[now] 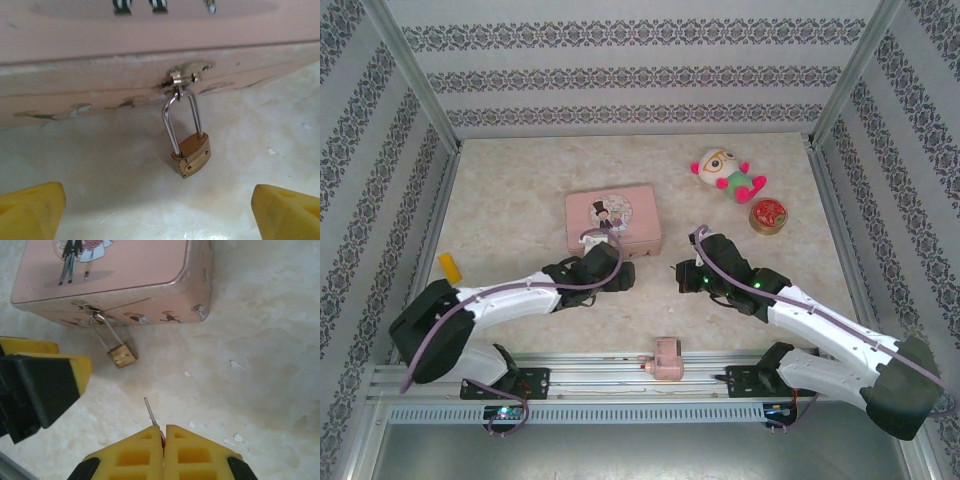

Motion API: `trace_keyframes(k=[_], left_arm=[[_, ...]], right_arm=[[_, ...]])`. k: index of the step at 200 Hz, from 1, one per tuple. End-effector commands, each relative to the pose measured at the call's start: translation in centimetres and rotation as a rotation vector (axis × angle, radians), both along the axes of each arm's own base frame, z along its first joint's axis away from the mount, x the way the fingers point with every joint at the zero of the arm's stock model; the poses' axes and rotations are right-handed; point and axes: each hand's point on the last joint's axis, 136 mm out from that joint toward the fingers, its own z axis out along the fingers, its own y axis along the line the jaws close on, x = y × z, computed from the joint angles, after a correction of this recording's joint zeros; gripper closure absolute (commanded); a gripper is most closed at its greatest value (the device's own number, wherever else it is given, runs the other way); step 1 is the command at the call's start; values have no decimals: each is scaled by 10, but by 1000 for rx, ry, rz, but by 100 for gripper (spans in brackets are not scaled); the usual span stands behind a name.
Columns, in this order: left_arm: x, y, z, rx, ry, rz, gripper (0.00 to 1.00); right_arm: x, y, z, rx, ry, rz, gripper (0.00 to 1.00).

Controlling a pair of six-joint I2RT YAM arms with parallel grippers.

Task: Unlock the padlock with the key

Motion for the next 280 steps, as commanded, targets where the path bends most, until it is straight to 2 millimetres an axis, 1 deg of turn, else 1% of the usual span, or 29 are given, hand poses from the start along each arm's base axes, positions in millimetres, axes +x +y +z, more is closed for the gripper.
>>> trace_keyframes(k=[1,29,40,59,66,91,116,146,173,181,193,200,204,212,217,251,280], left_arm=[[15,-20,9,-24,-60,33,7],[22,-26,-5,14,-53,39,12],[27,-25,-8,36,-61,54,16],[36,-22,-12,93,-80,76,17],[38,-19,-16,122,-76,91,20],[44,-18,-23,195,-57,111,22],[46,-21,-32,218,-38,112,23],[45,-16,-40,259,-15,120,25],[38,-4,-46,313,11,127,29],[36,0,-48,325,17,128,32],[32,4,-49,337,26,126,40],[30,6,-49,341,33,124,41],[28,7,-49,341,35,122,44],[26,8,-47,332,38,119,44],[25,8,-46,326,38,117,47],[23,3,-39,272,28,91,47],[29,-4,-41,261,30,78,46]], right_arm=[[11,-7,-3,7,-14,-58,100],[14,-11,-6,3,-14,-71,100],[14,-13,-7,1,-12,-78,100],[15,-15,-8,9,-10,-86,100],[16,-16,-8,9,-11,-89,100],[18,-19,-6,10,-23,-101,100],[19,-21,-5,9,-33,-105,100],[20,-21,-8,4,-24,-106,100],[20,-19,-11,8,-19,-99,100],[21,-17,-10,11,-20,-96,100],[22,-17,-10,13,-22,-95,100],[23,-17,-10,12,-22,-96,100],[23,-16,-10,11,-22,-96,100],[23,-16,-10,11,-23,-94,100],[24,-15,-10,10,-22,-93,100],[25,-14,-10,14,-22,-91,100],[26,-11,-9,19,-25,-82,100]])
